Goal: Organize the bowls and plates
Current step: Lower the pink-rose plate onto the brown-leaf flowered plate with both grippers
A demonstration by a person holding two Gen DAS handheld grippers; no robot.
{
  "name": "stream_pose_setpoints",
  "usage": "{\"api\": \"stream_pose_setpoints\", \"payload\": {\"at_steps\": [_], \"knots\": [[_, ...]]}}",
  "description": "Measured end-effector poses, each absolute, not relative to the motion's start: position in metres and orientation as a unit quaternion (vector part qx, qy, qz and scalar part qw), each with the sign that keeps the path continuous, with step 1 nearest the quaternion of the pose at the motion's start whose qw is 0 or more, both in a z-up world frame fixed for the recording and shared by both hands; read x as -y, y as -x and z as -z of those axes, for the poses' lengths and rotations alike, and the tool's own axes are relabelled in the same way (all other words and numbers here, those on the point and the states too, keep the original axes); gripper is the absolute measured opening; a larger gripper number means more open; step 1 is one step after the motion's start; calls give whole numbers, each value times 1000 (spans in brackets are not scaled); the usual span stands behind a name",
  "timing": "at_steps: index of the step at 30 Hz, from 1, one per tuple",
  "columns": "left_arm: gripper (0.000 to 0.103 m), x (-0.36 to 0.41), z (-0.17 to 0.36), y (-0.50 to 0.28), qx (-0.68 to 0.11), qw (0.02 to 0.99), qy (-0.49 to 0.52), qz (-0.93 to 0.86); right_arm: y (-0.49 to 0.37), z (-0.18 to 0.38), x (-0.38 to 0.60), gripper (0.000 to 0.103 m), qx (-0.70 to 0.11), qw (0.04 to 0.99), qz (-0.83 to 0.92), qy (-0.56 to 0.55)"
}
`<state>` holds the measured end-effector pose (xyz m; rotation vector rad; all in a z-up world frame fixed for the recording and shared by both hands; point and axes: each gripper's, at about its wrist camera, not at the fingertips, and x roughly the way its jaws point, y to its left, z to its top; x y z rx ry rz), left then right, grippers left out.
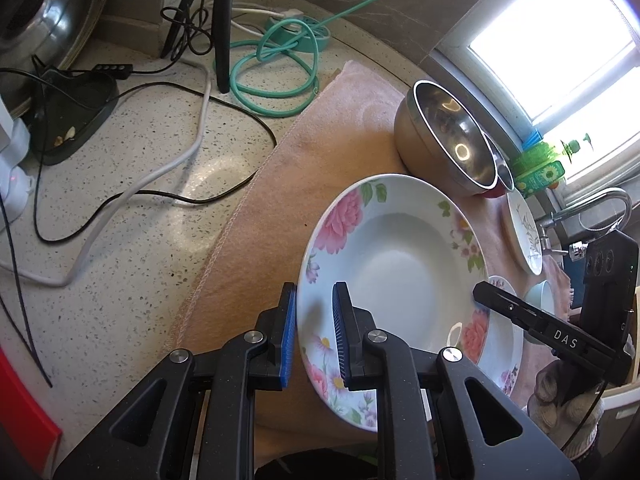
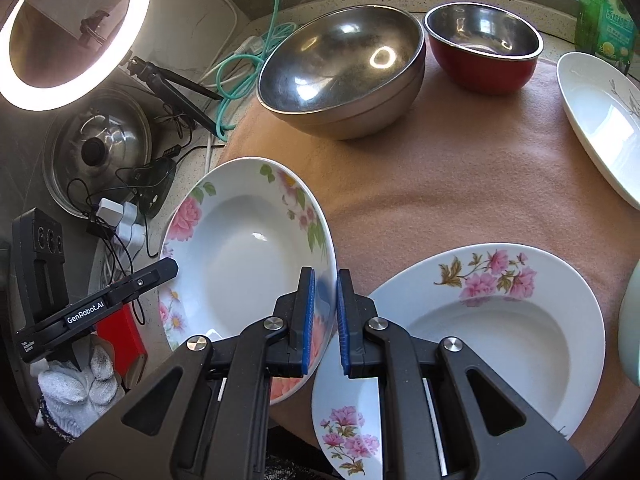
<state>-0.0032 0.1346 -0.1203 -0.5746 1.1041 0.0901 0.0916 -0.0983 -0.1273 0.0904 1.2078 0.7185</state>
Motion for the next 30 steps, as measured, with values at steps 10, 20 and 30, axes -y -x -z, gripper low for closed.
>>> {"api": "stream_pose_setpoints", "payload": {"at_steps": [10,20,30], "knots": [[16,-106,112,-7,-519,815,257,-5,-82,116,145,11,-550,776,-300,-71],[16,-60,110,-20,-530,814,233,44,-70,116,200,11,-551,787,-257,-102],[16,-15,115,-30,-546,807,207,85,-60,127,247,11,-560,789,-218,-126]]}}
